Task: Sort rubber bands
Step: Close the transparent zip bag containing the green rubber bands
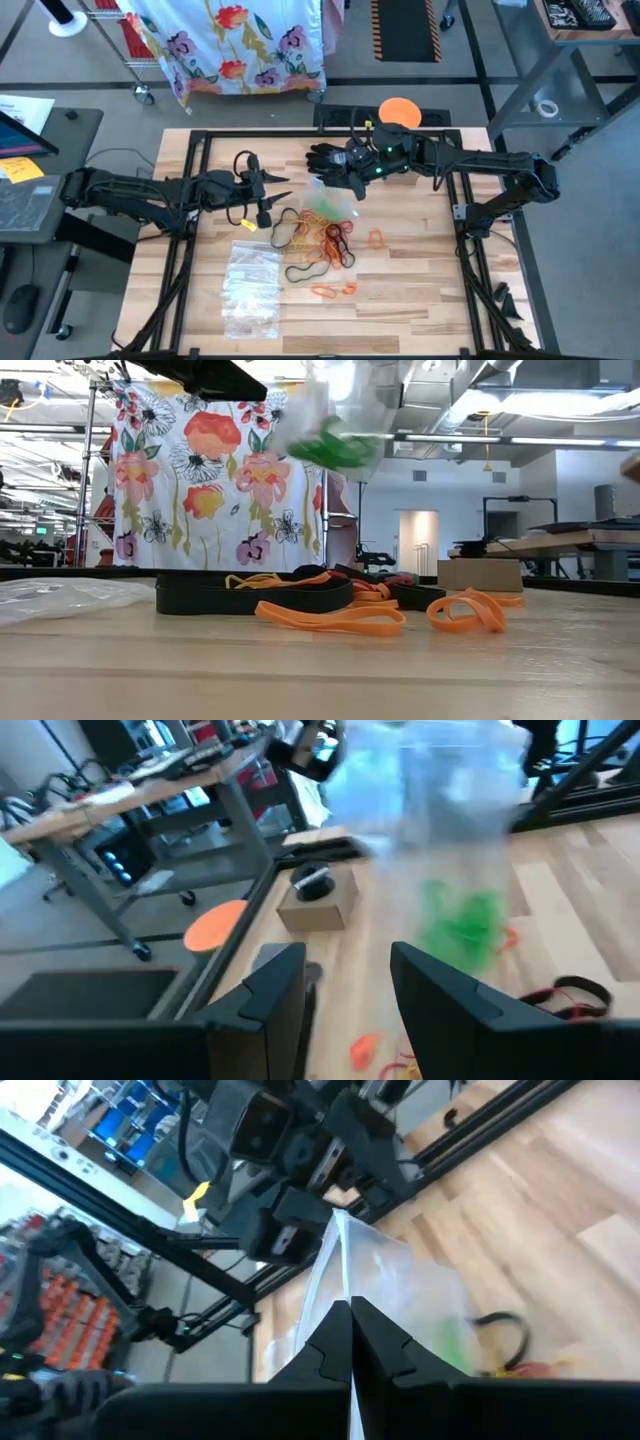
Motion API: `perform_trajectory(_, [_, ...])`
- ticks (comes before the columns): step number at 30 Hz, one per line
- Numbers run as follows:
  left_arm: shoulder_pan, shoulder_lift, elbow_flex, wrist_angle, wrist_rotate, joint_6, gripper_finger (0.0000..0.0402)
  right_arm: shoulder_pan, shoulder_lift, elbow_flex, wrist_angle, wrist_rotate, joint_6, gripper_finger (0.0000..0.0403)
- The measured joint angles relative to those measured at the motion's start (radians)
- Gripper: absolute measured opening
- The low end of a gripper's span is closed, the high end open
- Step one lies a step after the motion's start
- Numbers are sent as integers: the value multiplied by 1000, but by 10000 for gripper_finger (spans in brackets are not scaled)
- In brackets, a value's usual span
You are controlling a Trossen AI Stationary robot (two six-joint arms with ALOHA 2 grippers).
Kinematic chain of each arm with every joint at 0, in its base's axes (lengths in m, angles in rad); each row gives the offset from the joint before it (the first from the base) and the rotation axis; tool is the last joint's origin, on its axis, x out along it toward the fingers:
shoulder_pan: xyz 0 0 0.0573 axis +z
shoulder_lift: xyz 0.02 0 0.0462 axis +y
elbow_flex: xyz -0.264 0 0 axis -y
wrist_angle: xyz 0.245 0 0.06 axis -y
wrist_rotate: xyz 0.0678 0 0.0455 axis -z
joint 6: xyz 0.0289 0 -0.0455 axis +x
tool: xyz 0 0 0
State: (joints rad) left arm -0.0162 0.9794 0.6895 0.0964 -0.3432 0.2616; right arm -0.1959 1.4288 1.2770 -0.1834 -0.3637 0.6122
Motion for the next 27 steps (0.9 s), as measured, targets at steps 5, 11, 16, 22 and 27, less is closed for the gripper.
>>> perform_trajectory(5, [1, -13, 0, 33, 80, 55, 148, -1, 0, 0, -12, -9, 15, 0])
perform_trajectory(11, [8, -86, 0, -21, 237, 15, 166, 3, 0, 0, -17, -11, 8, 0])
perform_trajectory(16, [57, -64, 0, 42, 401, -47, 203, 23, 0, 0, -20, -12, 4, 0])
perform_trajectory(22, [151, 25, 0, 99, 519, -121, 236, 53, 0, 0, -17, -13, 5, 0])
perform_trajectory(27, [172, 114, 0, 180, 654, -175, 239, 78, 0, 0, -17, -14, 5, 0])
